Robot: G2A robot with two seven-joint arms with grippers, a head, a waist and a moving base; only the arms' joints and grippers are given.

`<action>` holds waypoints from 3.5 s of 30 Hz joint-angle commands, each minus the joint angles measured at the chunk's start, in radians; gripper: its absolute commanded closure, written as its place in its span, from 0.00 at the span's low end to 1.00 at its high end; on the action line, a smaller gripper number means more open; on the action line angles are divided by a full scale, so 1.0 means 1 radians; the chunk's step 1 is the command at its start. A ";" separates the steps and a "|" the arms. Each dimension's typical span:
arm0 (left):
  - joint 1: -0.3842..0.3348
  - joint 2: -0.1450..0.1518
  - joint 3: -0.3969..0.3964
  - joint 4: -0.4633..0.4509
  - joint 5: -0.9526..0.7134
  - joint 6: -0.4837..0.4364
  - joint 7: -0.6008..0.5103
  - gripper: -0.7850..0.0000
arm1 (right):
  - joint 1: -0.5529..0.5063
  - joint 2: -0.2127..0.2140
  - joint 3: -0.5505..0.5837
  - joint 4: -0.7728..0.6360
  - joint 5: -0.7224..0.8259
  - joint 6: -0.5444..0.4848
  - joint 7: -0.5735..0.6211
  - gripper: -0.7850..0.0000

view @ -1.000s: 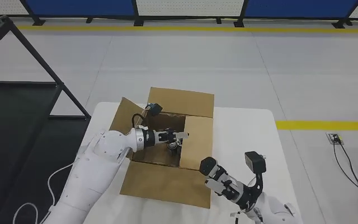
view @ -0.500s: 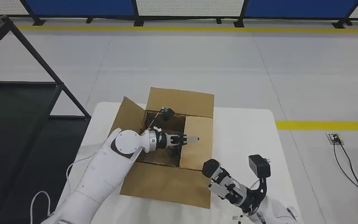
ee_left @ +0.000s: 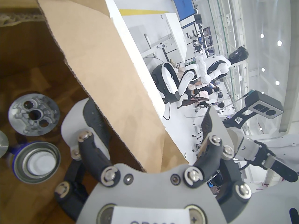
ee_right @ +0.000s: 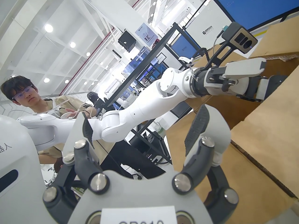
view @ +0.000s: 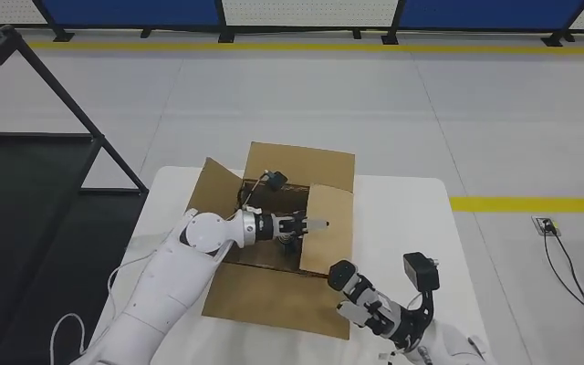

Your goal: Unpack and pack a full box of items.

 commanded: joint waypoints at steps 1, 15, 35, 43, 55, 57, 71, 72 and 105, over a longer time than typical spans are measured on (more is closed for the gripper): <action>0.007 0.003 -0.011 -0.027 0.000 0.004 0.002 0.00 | 0.001 0.002 -0.001 -0.002 -0.003 -0.004 0.001 0.00; -0.005 -0.009 0.025 -0.253 0.073 0.096 0.025 0.00 | -0.043 0.023 0.005 -0.047 -0.070 -0.011 0.017 0.00; -0.136 -0.099 0.165 -0.108 0.047 0.075 0.074 0.00 | -0.074 0.028 -0.010 -0.111 -0.288 0.178 -0.187 0.00; -0.129 -0.096 0.128 -0.113 0.035 0.050 0.048 0.00 | -0.107 0.031 0.025 -0.123 -0.328 0.230 -0.269 0.00; 0.053 -0.013 -0.093 -0.333 0.172 0.044 0.079 0.00 | -0.100 0.038 0.079 -0.128 -0.298 0.323 -0.282 0.00; 0.109 0.009 -0.161 -0.395 0.205 0.051 0.087 0.00 | -0.095 0.039 0.089 -0.119 -0.293 0.347 -0.274 0.00; 0.554 0.094 -0.575 -0.800 0.265 -0.005 0.255 0.00 | -0.088 0.045 0.122 -0.083 -0.279 0.513 -0.237 0.00; 0.554 0.094 -0.575 -0.800 0.265 -0.005 0.255 0.00 | -0.088 0.045 0.122 -0.083 -0.279 0.513 -0.237 0.00; 0.729 0.115 -0.718 -0.825 0.243 0.026 0.402 0.00 | 0.080 0.041 -0.031 0.083 -0.495 0.672 -0.130 0.00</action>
